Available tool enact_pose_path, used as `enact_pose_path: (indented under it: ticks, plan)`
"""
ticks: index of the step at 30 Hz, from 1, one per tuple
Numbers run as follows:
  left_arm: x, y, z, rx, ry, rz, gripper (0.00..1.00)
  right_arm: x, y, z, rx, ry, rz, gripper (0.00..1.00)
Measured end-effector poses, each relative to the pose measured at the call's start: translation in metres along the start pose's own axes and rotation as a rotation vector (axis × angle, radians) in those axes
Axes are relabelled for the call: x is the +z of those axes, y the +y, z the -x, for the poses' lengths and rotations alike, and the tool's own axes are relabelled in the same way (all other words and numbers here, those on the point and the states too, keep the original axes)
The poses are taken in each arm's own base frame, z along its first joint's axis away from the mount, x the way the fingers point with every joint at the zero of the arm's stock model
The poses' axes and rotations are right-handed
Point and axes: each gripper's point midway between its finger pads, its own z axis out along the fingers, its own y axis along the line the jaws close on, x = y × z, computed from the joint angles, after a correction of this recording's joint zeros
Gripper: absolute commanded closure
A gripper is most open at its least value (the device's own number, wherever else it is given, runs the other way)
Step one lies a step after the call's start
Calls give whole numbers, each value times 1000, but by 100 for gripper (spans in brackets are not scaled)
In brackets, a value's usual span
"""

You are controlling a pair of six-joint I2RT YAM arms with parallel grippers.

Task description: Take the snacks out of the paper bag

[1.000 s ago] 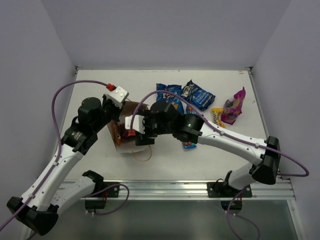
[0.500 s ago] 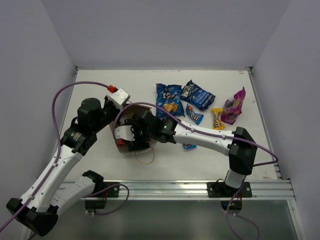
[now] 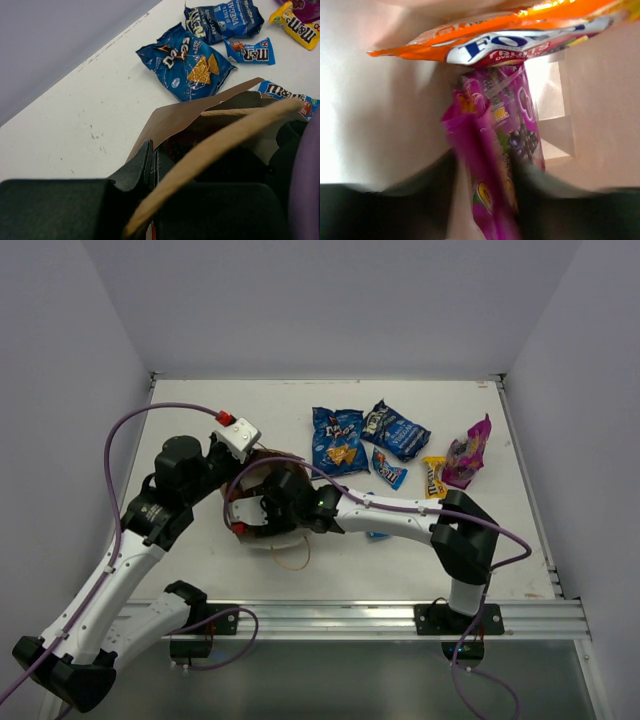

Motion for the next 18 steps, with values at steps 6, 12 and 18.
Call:
enact_pose_path:
  ticks: [6, 12, 18]
  plan:
    - [0, 0, 0, 0, -1, 0, 100, -6, -2, 1, 9, -18, -17, 100]
    - [1, 0, -1, -2, 3, -2, 100, -54, -12, 15, 38, -76, -49, 100]
    - [3, 1, -6, -6, 25, 3, 100, -134, -29, 53, 65, -256, -104, 100]
